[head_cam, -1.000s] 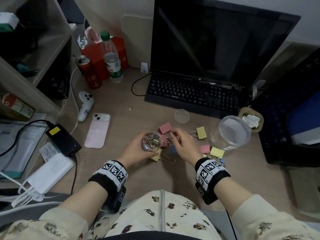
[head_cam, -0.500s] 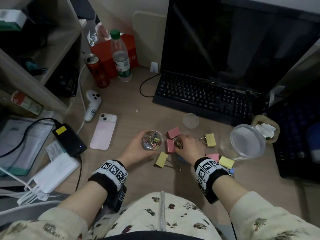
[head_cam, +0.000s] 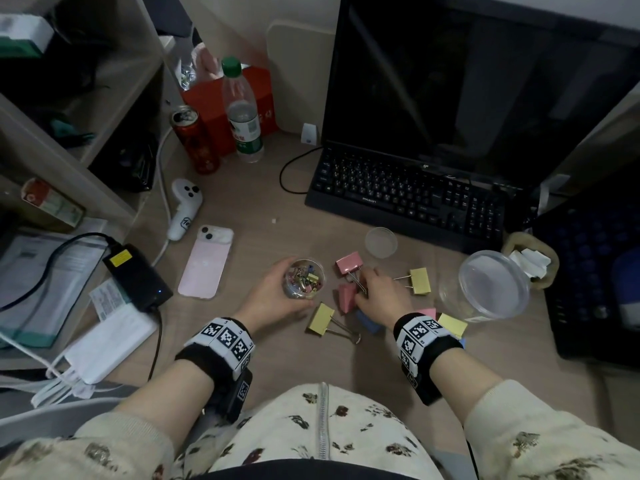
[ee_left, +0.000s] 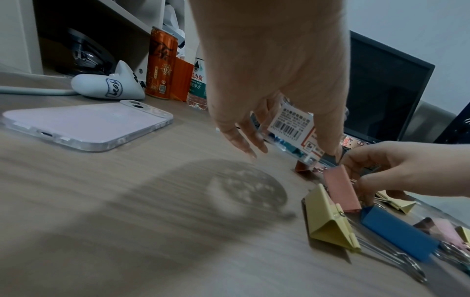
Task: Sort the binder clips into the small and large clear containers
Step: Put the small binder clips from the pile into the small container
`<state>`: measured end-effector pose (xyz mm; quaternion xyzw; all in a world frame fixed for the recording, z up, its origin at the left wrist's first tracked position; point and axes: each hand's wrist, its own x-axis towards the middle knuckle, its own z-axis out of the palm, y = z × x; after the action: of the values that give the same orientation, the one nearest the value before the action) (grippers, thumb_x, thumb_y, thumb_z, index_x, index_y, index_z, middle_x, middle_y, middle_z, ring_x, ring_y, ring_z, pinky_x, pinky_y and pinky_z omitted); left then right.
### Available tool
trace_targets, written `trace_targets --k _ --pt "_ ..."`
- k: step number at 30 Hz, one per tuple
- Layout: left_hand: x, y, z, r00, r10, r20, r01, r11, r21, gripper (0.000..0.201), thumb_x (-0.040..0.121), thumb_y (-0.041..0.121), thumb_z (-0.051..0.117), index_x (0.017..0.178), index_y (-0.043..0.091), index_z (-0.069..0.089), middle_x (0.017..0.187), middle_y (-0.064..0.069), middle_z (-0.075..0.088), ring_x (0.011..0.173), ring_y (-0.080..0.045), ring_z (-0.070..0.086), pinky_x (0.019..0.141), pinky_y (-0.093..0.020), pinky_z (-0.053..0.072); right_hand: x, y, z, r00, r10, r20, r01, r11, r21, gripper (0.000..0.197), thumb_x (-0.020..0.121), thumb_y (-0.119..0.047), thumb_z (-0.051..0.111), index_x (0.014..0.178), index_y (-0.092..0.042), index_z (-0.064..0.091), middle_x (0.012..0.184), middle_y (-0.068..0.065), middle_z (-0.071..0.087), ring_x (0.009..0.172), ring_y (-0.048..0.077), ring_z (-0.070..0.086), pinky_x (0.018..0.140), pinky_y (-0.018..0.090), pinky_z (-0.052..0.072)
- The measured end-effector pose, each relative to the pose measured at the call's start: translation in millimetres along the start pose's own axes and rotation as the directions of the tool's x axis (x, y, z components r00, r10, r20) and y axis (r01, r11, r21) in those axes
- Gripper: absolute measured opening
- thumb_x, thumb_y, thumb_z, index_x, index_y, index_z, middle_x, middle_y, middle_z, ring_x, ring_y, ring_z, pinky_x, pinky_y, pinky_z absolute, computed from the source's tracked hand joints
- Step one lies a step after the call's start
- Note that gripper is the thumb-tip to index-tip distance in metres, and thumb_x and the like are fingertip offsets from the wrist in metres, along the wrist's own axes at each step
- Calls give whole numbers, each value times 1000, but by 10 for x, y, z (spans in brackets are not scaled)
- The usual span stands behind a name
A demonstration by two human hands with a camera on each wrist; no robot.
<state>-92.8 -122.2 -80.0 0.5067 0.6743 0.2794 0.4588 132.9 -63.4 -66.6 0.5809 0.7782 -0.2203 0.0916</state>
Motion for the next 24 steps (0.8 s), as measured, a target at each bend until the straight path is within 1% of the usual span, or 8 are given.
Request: trace_targets --k 2,4,7,10,16,18,21,24 --pt "-10 18 2 1000 2 4 -2 1000 -2 83 55 32 91 124 40 46 123 10 57 112 -9 58 102 -36 49 -25 14 -19 1000 7 -17 -6 998 61 39 88 -24 53 126 -15 47 116 8 52 99 32 59 67 32 39" --pt "-18 36 6 1000 4 3 -4 1000 -7 84 51 39 89 123 42 46 123 10 58 113 -10 59 102 -38 50 -39 31 -35 999 -4 -41 8 994 110 34 88 -20 52 122 -15 50 114 7 52 97 32 59 71 36 46" --pt "-22 70 19 1000 16 2 -16 1000 -12 83 56 27 93 123 39 45 124 7 58 114 -13 59 103 -40 48 -59 53 -69 995 -25 -100 44 981 188 21 90 -16 51 111 -14 54 110 6 53 94 28 58 74 40 49" --pt "-13 105 35 1000 17 3 -17 1000 -7 81 59 21 93 122 37 45 122 8 57 113 -13 58 103 -39 48 -69 63 -113 986 -43 -161 78 973 217 14 93 -15 50 105 -14 56 107 6 57 93 27 58 71 35 46" --pt "8 126 77 1000 14 25 -14 1000 4 83 58 27 93 127 35 47 125 8 56 114 -13 58 102 -40 49 -53 162 -213 972 2 -233 29 991 130 30 94 -23 50 123 -21 59 114 3 61 102 27 60 73 34 48" --pt "16 134 87 999 7 32 -7 1000 10 85 59 27 92 130 33 46 126 7 56 115 -13 57 102 -40 49 -38 213 -230 971 11 -238 12 996 94 30 95 -25 50 123 -22 60 117 2 62 104 25 58 77 35 50" --pt "17 148 86 1000 -7 30 6 1000 14 85 61 24 92 133 30 46 125 8 55 114 -13 57 102 -39 50 -20 270 -222 974 28 -224 -18 999 45 31 95 -27 50 124 -21 60 122 0 60 111 24 53 86 37 46" --pt "19 156 80 999 -30 39 30 999 17 87 62 22 91 135 31 44 124 10 54 114 -12 57 102 -37 49 -14 288 -191 975 12 -222 -6 1000 24 31 94 -27 50 123 -19 60 123 0 57 113 22 48 90 36 43"
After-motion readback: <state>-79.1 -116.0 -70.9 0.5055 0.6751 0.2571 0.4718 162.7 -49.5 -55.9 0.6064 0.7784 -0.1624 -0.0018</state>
